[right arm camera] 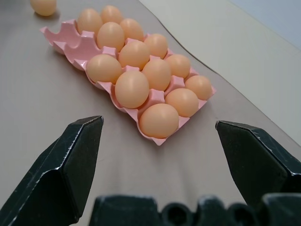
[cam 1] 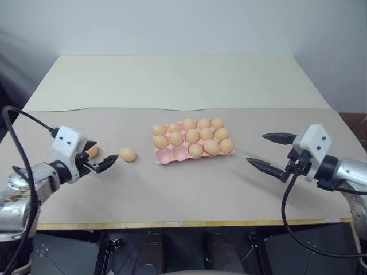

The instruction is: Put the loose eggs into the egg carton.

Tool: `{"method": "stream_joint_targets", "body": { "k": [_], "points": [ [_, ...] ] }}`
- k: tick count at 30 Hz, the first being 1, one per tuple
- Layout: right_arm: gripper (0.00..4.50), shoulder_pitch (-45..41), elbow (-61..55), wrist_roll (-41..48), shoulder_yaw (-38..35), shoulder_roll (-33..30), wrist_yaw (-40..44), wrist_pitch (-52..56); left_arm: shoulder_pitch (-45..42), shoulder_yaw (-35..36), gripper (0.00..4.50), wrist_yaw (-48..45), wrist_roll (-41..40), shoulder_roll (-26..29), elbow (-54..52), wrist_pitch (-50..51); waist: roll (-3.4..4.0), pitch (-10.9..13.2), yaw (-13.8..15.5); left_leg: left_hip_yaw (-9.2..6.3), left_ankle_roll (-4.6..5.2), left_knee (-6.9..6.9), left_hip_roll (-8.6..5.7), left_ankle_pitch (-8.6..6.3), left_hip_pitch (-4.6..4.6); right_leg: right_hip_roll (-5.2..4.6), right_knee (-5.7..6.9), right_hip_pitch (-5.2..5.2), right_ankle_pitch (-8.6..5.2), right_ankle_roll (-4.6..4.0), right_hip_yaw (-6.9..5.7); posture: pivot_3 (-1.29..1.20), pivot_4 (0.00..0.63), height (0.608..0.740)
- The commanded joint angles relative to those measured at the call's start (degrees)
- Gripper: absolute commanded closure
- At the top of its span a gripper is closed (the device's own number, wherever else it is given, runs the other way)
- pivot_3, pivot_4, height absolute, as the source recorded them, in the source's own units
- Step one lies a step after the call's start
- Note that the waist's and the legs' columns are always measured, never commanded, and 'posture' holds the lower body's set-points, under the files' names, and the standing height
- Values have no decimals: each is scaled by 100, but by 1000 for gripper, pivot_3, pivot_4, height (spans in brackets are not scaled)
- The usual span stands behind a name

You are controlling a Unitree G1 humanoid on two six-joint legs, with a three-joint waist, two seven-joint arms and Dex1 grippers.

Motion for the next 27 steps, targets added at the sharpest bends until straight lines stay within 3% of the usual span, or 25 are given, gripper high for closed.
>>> {"method": "stream_joint_targets", "body": {
  "k": [1,7,20,24,27],
  "points": [
    [44,-9,-214,140,-158,-71,-29,-105,-178,-186,0,294,-185,-194,-411,541,-1,0,0,0,0,0,0,0,-1,0,0,0,8,-13,0,0,150,740],
    [44,59,-390,216,-209,-57,-95,-49,-534,-546,0,753,-98,-680,-439,921,-3,0,-2,-2,0,3,0,1,4,4,7,1,5,-8,0,0,150,740],
    [44,226,-473,324,-325,-127,-201,-73,-971,-938,0,1035,176,-945,-117,926,-5,-1,2,-4,0,6,-3,1,4,4,7,3,5,-8,1,0,150,740],
    [44,310,-537,360,-377,-141,-221,-66,-796,-609,0,634,32,-705,-345,636,-5,-1,-22,-4,0,5,-3,1,3,3,6,2,6,-10,2,0,150,740],
    [44,390,-598,382,-394,-116,-233,-61,-440,101,0,186,-236,-442,-544,356,-5,0,-59,-4,-1,3,1,1,2,6,7,-2,7,-14,2,0,150,740]
  ]
}}
